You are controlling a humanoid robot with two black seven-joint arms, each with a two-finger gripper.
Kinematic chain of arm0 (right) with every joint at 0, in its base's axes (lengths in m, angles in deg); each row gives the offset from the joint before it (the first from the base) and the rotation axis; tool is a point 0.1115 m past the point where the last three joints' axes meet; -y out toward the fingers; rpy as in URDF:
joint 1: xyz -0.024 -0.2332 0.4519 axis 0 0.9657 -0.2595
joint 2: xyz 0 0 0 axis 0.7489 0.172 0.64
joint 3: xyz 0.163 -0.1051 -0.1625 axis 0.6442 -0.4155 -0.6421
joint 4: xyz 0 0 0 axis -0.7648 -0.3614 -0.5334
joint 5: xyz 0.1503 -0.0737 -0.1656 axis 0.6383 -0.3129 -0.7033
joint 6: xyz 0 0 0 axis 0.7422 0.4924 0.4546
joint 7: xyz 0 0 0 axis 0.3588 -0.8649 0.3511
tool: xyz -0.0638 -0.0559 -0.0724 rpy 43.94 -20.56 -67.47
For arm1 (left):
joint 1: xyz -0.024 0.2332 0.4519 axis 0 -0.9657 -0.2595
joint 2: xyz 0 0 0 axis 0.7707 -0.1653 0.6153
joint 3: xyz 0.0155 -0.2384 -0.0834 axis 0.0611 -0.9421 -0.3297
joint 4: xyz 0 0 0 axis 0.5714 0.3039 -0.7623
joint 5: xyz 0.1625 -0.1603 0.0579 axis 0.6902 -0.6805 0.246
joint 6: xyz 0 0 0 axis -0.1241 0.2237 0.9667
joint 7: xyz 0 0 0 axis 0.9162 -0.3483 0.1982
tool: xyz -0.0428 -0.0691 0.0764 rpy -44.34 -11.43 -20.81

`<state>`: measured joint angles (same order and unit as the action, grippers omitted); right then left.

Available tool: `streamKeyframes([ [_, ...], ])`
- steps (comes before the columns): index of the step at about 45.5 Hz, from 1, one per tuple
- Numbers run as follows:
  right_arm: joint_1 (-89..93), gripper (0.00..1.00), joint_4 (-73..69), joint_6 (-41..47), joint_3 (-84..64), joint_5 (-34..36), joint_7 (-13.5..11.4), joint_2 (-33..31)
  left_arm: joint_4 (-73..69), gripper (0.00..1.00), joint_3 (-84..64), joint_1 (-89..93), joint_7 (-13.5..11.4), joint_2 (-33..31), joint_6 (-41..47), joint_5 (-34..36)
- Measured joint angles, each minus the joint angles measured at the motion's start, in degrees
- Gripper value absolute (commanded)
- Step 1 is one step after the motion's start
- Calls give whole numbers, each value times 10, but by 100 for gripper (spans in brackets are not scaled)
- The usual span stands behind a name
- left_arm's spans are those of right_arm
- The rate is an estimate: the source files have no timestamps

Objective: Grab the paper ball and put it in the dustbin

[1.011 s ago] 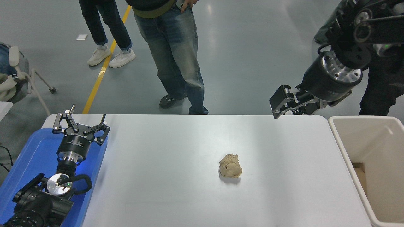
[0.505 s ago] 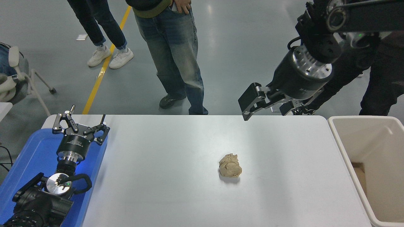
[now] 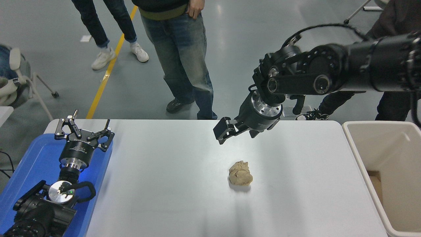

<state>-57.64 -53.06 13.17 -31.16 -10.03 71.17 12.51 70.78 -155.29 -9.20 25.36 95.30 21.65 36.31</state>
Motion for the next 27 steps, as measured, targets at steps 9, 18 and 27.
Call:
streamKeyframes([
  [9,116,100,68,-58,15,-85,1,7,0,99,0,0,1,0,0,0],
  [18,185,100,105,-101,23,-122,2,9,0,99,0,0,1,0,0,0],
  [27,228,100,120,-128,50,-134,2,10,0,99,0,0,1,0,0,0],
])
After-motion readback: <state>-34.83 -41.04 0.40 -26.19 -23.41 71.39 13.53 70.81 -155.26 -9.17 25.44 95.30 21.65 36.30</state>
